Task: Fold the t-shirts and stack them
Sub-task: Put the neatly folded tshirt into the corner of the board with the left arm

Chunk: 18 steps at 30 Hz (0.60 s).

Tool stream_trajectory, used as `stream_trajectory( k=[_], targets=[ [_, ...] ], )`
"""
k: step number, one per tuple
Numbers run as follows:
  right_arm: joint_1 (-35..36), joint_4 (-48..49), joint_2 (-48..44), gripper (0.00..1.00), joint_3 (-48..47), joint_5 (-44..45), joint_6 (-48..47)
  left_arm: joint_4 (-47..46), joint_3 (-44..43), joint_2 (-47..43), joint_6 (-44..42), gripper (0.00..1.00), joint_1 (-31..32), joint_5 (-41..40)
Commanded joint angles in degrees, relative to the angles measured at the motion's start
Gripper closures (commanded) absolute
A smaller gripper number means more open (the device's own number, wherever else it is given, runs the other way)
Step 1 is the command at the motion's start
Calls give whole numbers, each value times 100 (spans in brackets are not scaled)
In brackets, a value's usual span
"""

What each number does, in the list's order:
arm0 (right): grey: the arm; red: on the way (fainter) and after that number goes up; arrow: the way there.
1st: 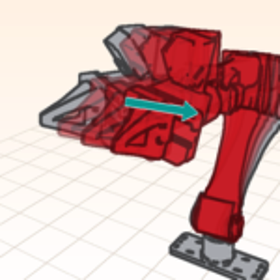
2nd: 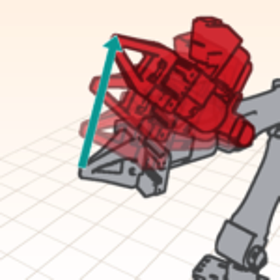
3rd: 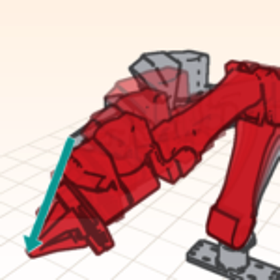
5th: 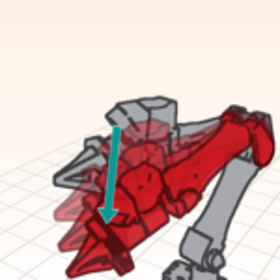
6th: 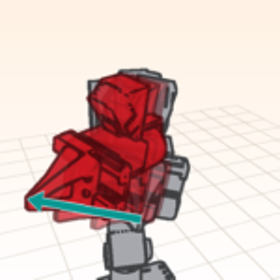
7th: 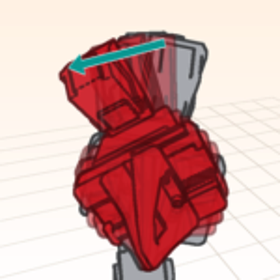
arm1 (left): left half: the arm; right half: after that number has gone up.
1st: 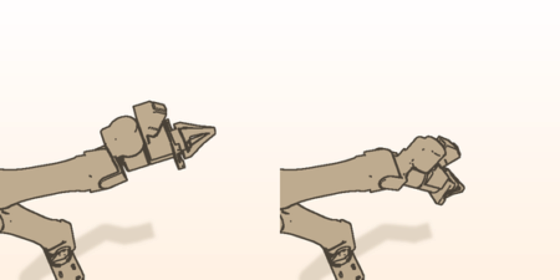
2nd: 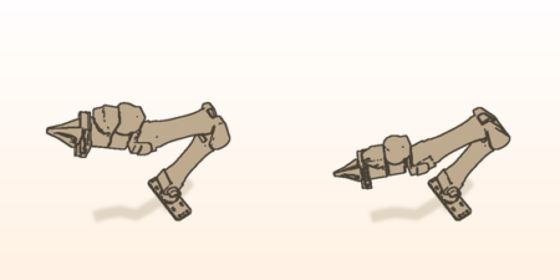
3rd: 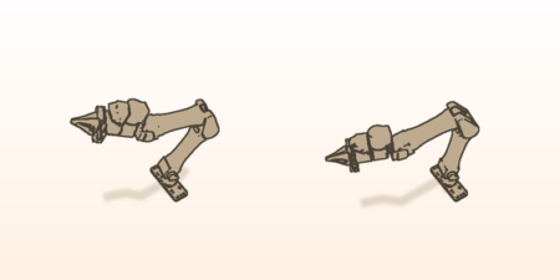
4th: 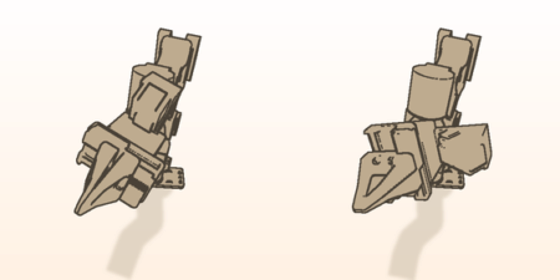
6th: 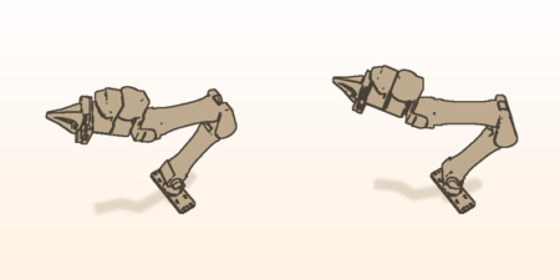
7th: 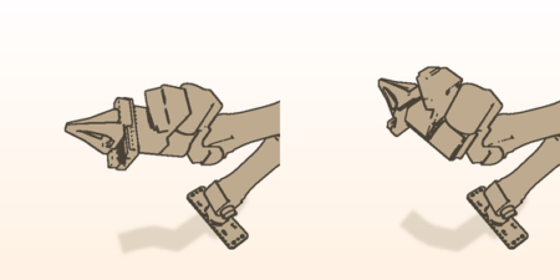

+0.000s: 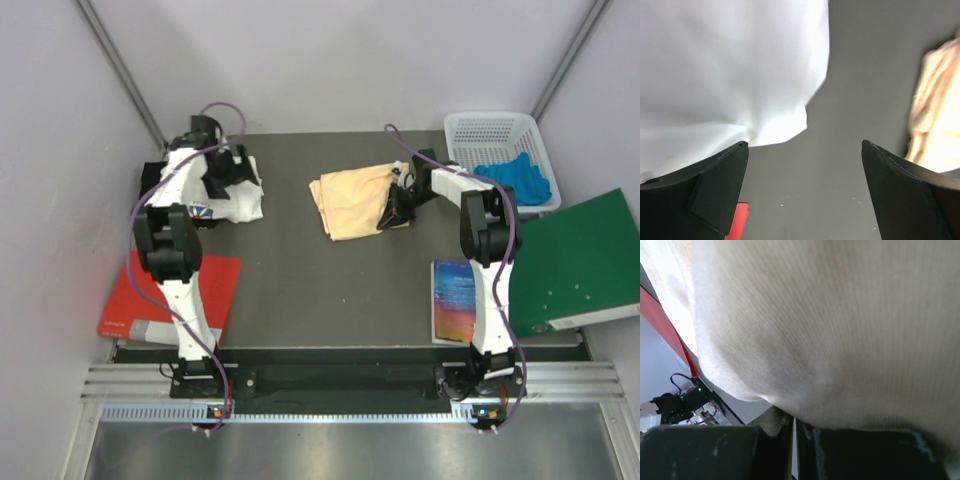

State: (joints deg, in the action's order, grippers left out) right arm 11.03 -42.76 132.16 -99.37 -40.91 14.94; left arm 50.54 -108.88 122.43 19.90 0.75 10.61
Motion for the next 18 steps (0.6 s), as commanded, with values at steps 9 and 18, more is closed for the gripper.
stream_trajectory(
  k=[9, 18],
  targets=[
    [49, -57, -59, 99, -196, 197, -316, -1266, 16, -563, 769, 1, -1973, 1311],
    [31, -83, -50, 99, -161, 197, -342, -793, -519, 44, 849, 1, -2299, 1164]
  ],
)
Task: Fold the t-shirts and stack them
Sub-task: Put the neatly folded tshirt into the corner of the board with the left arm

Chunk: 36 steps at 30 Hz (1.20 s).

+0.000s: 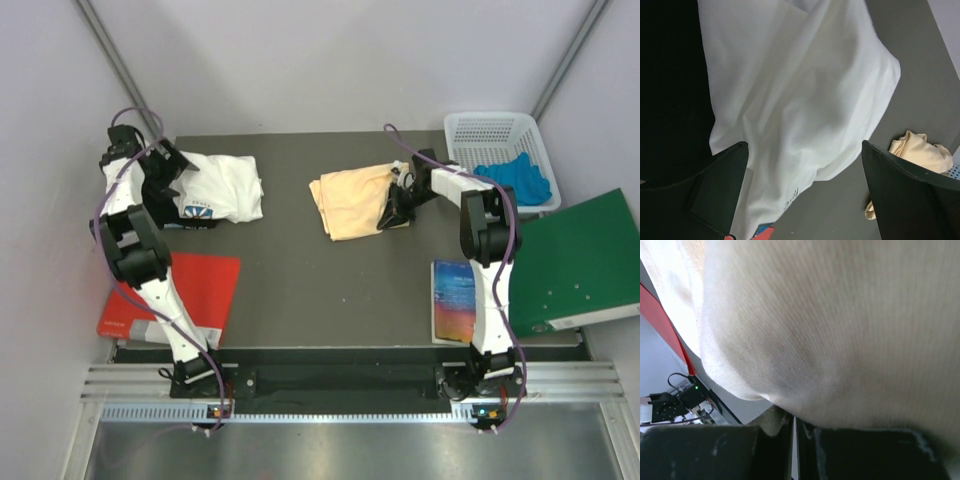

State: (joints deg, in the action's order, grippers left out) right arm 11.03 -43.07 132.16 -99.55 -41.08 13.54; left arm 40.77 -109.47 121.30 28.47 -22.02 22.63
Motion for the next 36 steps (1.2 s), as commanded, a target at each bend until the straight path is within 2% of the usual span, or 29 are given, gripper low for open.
stream_trajectory(
  k=[1, 6, 9, 11, 12, 13, 14, 16, 17, 25, 31, 36],
  targets=[
    [5, -52, -58, 99, -135, 214, -203, 420, -566, 175, -86, 1, -56, -240],
    [-4, -52, -50, 99, -100, 223, -194, 484, -383, -44, -245, 1, -188, -655],
    [5, -26, -6, 99, -91, 206, -176, 247, -75, -98, -272, 1, -250, -506],
    [-13, 0, 20, 100, -109, 188, -159, 290, -100, 112, -298, 9, -250, -270],
    [5, -8, 38, 100, -135, 179, -141, 317, -110, 183, -298, 17, -250, -216],
    [-13, -17, 56, 100, -187, 171, -159, 308, -110, 332, -307, 42, -250, -181],
    [-4, -26, 64, 100, -214, 179, -150, 369, -136, 403, -324, 59, -250, -145],
    [-4, -61, 91, 100, -293, 171, -150, 387, -276, 570, -298, 83, -241, -93],
    [-4, -79, 91, 100, -319, 179, -141, 405, -337, 605, -289, 100, -250, -84],
    [-4, -26, 47, 100, -153, 179, -150, 317, -1084, 632, -342, 100, -250, -31],
    [-4, 35, 20, 100, -65, 179, -124, -42, -1305, 395, -219, 100, -294, -31],
    [-4, 79, -6, 100, -12, 171, -106, 211, -2033, 561, -166, 100, -390, -189]
  ],
)
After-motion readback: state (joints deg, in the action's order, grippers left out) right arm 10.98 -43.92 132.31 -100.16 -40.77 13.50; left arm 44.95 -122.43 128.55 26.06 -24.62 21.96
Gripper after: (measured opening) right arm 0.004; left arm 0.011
